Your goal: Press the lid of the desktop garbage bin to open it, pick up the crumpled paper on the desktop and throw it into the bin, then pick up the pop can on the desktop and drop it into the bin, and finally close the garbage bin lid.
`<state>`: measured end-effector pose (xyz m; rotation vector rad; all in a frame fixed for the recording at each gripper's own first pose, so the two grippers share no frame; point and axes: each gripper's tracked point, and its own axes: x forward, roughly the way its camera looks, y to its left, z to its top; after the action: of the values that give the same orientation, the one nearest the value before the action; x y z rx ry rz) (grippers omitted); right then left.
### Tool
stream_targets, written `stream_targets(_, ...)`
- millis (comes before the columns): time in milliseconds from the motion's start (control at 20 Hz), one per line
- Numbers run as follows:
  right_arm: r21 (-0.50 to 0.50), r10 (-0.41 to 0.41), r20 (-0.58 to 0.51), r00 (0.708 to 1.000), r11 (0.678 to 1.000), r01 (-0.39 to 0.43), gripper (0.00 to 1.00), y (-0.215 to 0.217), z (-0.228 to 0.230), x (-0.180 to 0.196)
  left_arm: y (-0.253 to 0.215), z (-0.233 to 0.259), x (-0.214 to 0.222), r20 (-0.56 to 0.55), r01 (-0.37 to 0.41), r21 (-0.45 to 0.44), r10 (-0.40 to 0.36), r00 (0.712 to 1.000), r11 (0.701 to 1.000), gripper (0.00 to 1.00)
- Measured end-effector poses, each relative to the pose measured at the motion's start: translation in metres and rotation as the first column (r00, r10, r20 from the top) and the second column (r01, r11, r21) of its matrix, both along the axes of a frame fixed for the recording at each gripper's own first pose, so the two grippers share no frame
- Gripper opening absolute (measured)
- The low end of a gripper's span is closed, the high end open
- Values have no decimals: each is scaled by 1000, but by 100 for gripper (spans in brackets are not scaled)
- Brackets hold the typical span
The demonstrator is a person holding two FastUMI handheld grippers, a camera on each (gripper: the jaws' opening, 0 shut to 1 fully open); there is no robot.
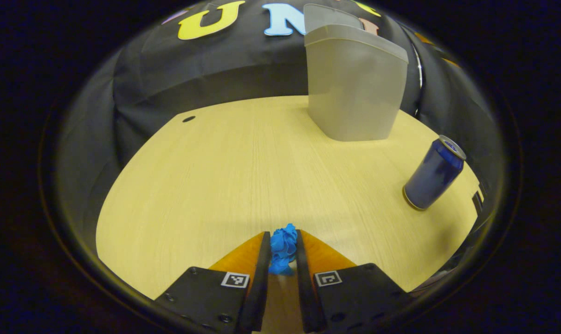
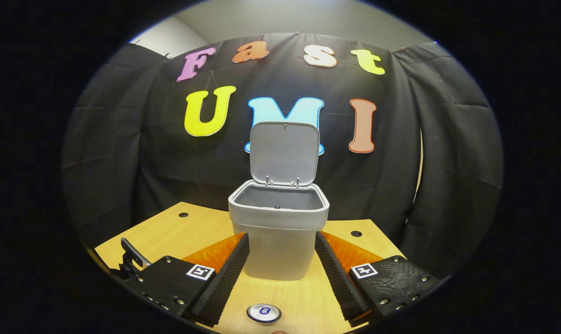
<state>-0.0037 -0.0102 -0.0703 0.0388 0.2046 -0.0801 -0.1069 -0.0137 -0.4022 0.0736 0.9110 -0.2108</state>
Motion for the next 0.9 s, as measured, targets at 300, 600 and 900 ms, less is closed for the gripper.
stream_targets(300, 17, -9, 3, 1000, 1000, 9, 92, -4, -1, -1, 1, 1, 4, 13, -2, -11, 2, 1000, 1000, 21)
stream_targets(600, 29, -15, 26, 1000, 999, 14, 92, -10, 5, 1, 0, 9, 9, 39, 6, 6, -6, 999, 1000, 18)
stream_targets(900, 31, -31, 36, 999, 999, 30, 92, -17, 6, 0, -15, 41, 33, 117, 8, -30, -5, 993, 1000, 18)
